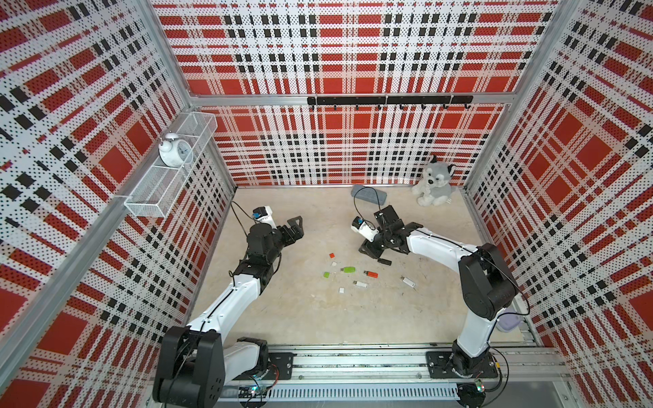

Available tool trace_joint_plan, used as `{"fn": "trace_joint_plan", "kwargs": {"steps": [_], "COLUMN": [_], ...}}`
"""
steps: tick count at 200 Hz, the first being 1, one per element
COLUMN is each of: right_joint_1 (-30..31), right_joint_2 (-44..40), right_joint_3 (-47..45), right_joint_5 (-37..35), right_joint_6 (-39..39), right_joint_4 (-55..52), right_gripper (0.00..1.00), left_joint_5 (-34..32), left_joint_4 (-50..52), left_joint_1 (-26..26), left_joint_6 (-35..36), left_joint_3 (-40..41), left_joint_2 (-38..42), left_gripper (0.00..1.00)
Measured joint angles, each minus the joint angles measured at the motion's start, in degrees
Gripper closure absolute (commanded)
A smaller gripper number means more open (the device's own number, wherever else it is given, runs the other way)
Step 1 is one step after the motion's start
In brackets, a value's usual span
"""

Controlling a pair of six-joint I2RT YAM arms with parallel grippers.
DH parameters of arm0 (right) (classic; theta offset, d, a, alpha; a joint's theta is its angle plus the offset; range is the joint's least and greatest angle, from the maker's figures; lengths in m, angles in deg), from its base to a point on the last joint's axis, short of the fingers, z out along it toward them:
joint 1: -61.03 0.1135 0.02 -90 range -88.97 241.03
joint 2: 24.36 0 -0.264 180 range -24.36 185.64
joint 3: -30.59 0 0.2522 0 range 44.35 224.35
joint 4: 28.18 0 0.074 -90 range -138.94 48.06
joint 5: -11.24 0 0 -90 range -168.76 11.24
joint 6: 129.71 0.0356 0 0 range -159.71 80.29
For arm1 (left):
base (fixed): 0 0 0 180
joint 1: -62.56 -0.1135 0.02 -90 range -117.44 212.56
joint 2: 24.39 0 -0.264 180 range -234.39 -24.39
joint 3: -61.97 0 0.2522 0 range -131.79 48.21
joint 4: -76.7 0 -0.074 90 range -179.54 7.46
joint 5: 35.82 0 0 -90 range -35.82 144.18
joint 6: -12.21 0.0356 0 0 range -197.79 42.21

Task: Close the usb drive cover
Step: Pick up the cover from the center of the board.

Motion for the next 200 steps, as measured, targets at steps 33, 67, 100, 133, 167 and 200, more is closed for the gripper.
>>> {"fn": "trace_joint_plan", "kwargs": {"steps": [33, 67, 100, 133, 167, 200], "right_joint_1": [1.8, 2.1, 2.6, 2.9, 3.3, 3.7], "right_joint_2": [8.0, 16.7, 21.0, 21.9, 22.1, 22.6], "right_joint_3": [11.1, 19.6, 22.7, 22.8, 22.8, 22.8], "right_joint_5": [4.9, 7.8, 6.3, 5.7, 4.6, 4.1], "right_joint_6": [-8.8, -16.5, -20.2, -21.7, -22.1, -21.6], "right_joint_4": [1.8, -0.8, -4.0, -5.2, -5.3, -5.3], "right_gripper": [0.58, 0.60, 0.60, 0.60, 0.61, 0.61], "left_joint_5": [2.1, 3.0, 3.1, 2.8, 1.9, 0.4], "left_joint_4": [0.0, -1.0, -1.2, -1.3, -1.7, -2.8], "left_joint_1": [-0.6, -0.7, -0.8, -0.8, -0.8, -0.8], "left_joint_6": [-2.3, -3.4, -3.3, -2.8, -1.5, -0.3], "left_joint_3": [1.9, 2.6, 2.6, 2.7, 3.3, 4.2], "left_joint_2": [-1.8, -2.1, -2.2, -2.0, -0.1, 2.9], "left_gripper": [0.02, 0.02, 0.02, 0.02, 0.02, 0.02]}}
